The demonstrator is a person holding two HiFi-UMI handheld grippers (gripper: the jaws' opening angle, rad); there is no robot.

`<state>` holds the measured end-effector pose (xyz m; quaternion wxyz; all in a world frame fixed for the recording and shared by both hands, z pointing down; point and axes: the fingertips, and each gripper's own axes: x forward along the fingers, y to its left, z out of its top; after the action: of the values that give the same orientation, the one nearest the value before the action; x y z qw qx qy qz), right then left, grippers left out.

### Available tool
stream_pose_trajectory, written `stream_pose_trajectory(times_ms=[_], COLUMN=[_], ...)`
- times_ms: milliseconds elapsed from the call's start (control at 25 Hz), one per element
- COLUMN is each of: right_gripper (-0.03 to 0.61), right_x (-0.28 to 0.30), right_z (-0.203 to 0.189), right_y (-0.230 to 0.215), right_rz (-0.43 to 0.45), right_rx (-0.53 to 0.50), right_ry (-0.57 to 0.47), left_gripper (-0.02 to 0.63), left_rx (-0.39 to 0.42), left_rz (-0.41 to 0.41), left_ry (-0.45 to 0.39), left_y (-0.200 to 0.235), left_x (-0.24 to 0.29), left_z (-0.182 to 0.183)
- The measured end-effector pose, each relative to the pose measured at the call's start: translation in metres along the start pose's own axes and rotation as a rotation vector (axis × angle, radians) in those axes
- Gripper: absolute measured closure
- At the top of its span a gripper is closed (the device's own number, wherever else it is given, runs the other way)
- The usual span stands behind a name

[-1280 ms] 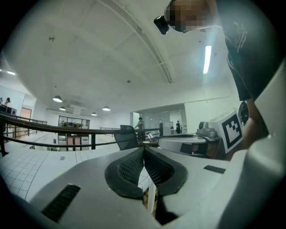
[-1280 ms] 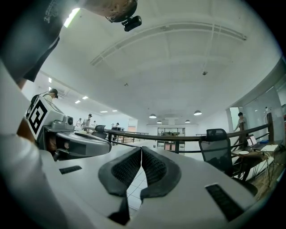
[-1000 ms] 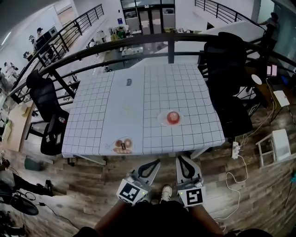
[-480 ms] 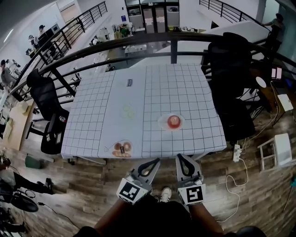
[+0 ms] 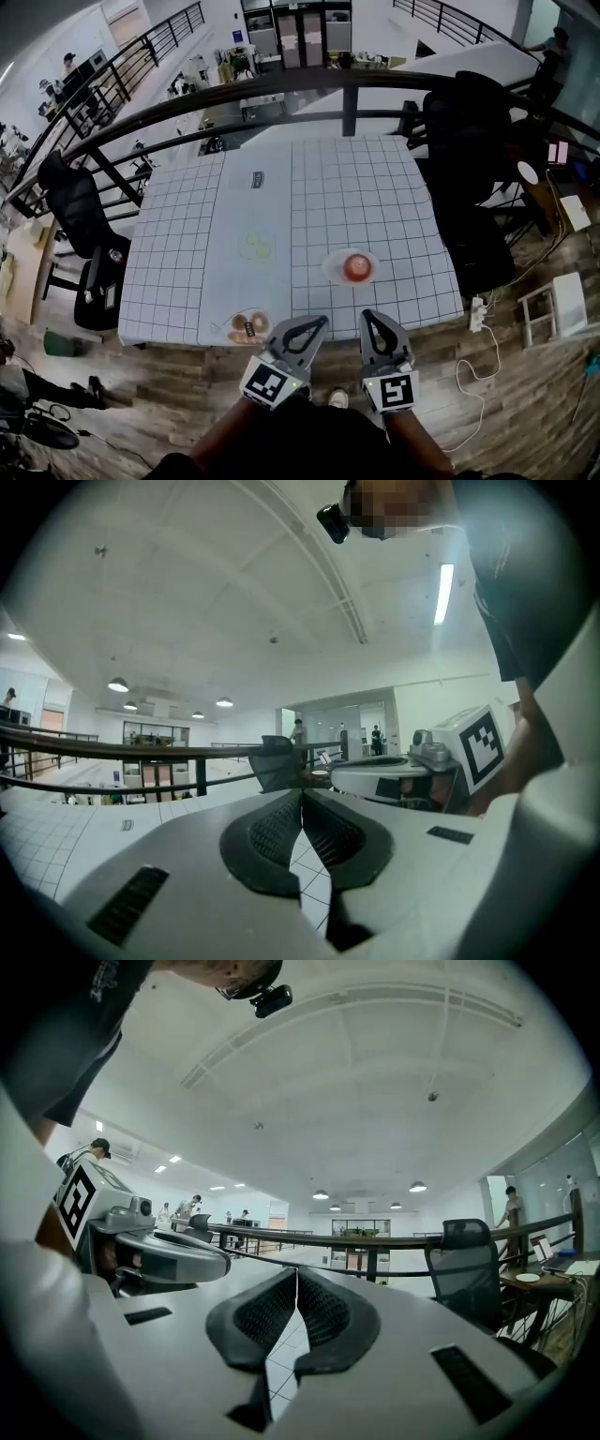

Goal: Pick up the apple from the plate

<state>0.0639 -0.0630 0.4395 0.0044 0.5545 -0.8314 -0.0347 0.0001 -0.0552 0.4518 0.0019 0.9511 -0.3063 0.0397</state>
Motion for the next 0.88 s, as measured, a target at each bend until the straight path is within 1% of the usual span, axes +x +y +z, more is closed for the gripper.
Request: stream_pose_trajectory(times_ms=[200, 400, 600, 720, 880], right_gripper=[0.555, 0.555, 0.554, 0.554, 0.555], right_x=[0.029, 0.049, 0.060, 0.061, 0.066], right_z=[-0.010, -0.021, -0.021, -0.029, -0.040], right_y=[-0.002, -0.005, -0.007, -0.015, -0.033], right_rz=[-0.017, -0.057, -0.107, -0.118, -0.101], right_rx=[-0.010, -0.036, -0.035, -0.032, -0.029], right_ry=[0.030, 0.067, 0.060, 0.081, 0.118], left_gripper=[0.591, 0.591, 0.591, 0.591, 0.591], left_rx=[-0.001, -0.020, -0.020, -0.020, -0.056], left_rz=[-0.039, -0.081, -0.122, -0.118, -0.094], left_ry=[0.001, 0.002, 0.001, 0.016, 0.037], left_y=[0.029, 0.053, 0.068, 0.073, 0.076], left_x=[0.015, 0.025, 0.036, 0.044, 0.061], left_z=[-0.005, -0.012, -0.018, -0.028, -0.034])
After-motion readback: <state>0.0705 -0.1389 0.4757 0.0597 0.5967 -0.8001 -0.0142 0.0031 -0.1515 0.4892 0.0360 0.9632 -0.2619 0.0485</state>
